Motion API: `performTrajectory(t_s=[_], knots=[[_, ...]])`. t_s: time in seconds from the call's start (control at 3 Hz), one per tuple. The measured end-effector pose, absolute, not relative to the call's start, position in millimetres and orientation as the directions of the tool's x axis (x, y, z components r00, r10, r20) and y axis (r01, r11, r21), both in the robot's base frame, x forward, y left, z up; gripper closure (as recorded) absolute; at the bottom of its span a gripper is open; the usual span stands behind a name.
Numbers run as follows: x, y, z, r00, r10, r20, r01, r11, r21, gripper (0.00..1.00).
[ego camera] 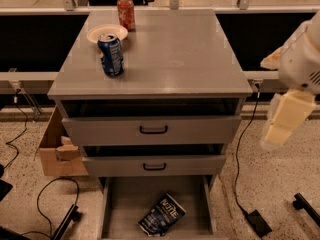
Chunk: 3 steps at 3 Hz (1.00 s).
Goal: Pick blue chip bag from bottom drawer and place on counter
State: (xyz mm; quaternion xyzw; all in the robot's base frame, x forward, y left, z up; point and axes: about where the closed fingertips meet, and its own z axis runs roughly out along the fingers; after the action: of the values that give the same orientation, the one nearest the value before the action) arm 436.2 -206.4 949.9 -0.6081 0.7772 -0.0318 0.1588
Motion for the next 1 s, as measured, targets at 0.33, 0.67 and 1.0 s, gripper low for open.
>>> performTrajectory(t_s=[0.33,0.67,1.0], knots=[[426.3,-183.6,892.9,-0.213,-0.946,-0.246,-0.936,0.269,-0.226,0.0],[420.3,-154.0,838.5,-0.226,-0.93,-0.289,-0.935,0.29,-0.203,0.0],[409.5,-128.4,786.9,-0.269,-0.913,-0.306,-0.918,0.339,-0.206,0.0]])
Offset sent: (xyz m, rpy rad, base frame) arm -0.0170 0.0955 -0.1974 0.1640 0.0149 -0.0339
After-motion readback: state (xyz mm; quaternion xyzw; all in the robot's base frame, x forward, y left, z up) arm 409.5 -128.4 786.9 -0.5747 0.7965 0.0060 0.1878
